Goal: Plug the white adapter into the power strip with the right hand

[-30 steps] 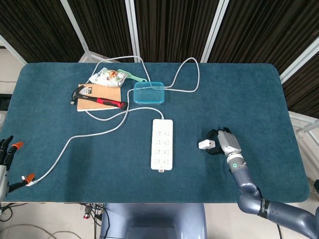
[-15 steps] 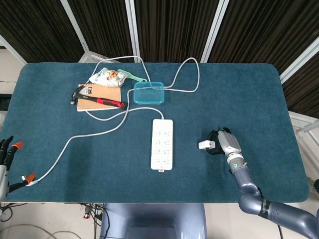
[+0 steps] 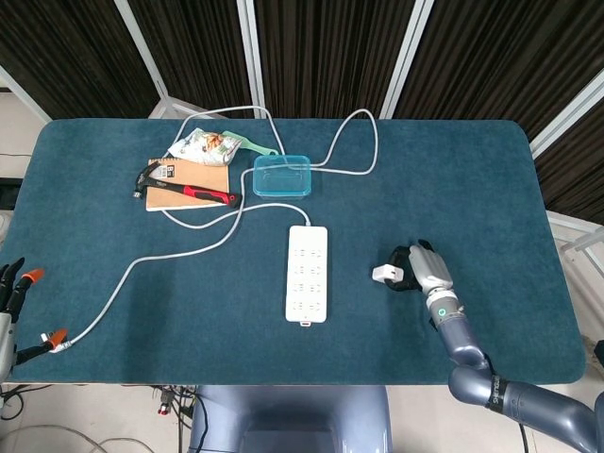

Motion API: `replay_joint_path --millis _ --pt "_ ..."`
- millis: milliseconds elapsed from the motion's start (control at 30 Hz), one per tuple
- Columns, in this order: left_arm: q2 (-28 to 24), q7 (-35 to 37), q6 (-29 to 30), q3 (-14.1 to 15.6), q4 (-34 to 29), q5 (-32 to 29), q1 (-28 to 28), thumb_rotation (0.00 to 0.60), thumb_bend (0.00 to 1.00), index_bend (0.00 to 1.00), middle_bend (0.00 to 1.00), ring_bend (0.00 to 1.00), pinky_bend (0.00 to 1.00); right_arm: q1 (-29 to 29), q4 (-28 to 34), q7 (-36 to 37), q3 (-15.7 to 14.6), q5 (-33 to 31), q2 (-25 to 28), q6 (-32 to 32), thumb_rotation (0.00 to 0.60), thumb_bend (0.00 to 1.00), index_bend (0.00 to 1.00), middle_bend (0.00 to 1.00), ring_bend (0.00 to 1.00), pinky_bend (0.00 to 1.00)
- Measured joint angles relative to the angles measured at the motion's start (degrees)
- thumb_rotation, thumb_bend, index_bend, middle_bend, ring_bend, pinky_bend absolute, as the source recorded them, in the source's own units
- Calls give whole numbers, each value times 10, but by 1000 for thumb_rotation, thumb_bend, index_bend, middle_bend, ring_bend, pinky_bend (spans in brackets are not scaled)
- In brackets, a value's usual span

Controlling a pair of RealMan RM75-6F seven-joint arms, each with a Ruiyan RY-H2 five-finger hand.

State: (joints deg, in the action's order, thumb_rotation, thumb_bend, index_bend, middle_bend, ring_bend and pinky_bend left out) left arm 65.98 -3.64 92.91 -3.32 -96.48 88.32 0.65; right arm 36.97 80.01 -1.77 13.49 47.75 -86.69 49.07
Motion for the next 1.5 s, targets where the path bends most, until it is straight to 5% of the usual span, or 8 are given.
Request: replay_joint_path --millis 300,700,1000,1500 --pt "0 4 -2 -1 -1 -4 0 600 65 173 0 0 0 5 66 -5 12 50 68 0 600 485 626 545 313 37" --pt "2 2 2 -2 -2 -3 -1 600 65 173 0 0 0 75 174 -83 8 62 180 -92 600 493 626 545 313 37" --pt "3 1 -2 -4 0 -8 0 600 65 173 0 0 0 132 191 -133 7 -36 160 -75 600 494 626 545 313 37" --pt "3 4 -10 -9 3 -20 4 600 65 172 0 0 0 233 226 -275 3 -269 85 77 600 511 629 545 313 37"
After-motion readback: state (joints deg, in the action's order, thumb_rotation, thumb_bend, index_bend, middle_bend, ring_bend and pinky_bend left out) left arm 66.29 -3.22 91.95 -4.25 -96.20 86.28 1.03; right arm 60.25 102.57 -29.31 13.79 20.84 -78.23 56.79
